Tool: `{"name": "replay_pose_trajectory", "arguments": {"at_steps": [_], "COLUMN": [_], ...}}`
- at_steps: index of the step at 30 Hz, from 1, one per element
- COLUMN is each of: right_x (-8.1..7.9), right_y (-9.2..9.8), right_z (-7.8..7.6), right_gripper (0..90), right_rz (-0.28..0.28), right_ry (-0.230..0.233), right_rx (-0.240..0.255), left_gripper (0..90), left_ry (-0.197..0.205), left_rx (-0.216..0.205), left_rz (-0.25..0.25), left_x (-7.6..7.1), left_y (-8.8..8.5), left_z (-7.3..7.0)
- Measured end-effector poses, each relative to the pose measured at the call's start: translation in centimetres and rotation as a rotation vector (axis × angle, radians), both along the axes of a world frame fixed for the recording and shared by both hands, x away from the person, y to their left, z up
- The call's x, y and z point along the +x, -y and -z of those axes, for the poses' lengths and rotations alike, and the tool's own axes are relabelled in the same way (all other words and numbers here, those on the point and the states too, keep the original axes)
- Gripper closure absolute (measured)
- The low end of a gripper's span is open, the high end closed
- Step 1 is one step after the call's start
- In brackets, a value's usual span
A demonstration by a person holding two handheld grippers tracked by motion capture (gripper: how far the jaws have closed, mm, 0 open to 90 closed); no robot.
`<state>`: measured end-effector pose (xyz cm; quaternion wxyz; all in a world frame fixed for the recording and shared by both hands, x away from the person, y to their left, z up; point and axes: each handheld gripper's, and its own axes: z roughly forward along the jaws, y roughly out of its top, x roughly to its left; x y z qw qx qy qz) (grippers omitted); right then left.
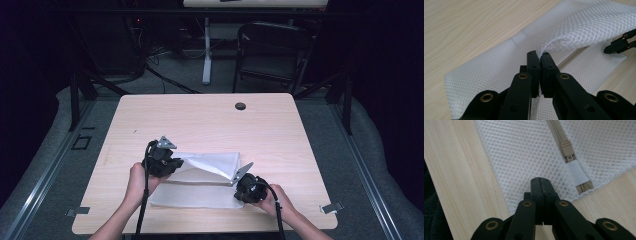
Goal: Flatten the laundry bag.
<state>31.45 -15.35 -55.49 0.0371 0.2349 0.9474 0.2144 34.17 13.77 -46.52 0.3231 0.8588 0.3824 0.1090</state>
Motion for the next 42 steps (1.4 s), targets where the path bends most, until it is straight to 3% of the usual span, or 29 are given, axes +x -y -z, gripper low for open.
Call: {"name": "replay_pose_trajectory", "arguments": {"at_steps": [6,18,20,22,26,28,32,42], "right_x": [0.0,0.2,0.3,0.3,0.0,0.1,0.1,0.1], "right_y": [-0.1,0.2,0.2,0.3,0.1,0.0,0.1,0.1], "right_z": [-0.1,0.1,0.0,0.2,0.1,-0.1,0.1,0.1], "right_gripper": [90.0,90.0,90.0,90.0,90.0,90.0,90.0,90.0], "right_rz": [-0.015,-0.023,-0.029,-0.038,-0.062,-0.082,-0.060,-0.061], "right_ry": [0.002,-0.007,-0.012,-0.046,-0.043,-0.033,-0.043,-0.053], "right_rx": [-0.014,0.013,0.008,0.040,0.023,-0.013,0.016,0.022], "left_gripper": [87.6,87.6,87.6,87.6,87.6,87.6,87.6,87.5], "left_ry": [0.003,0.022,0.024,0.022,0.024,0.026,0.030,0.057], "left_rx": [0.007,0.018,0.026,0.027,0.033,0.035,0.043,0.068], "left_rz": [-0.002,-0.016,-0.016,-0.015,-0.011,-0.012,-0.012,-0.020], "left_x": [1.0,3.2,3.2,3.1,3.1,3.3,4.1,6.0], "left_y": [0.2,0.8,0.8,0.7,0.7,0.8,1.3,2.4], "left_z": [-0.5,-1.8,-2.0,-2.2,-2.4,-2.6,-2.9,-3.5]}}
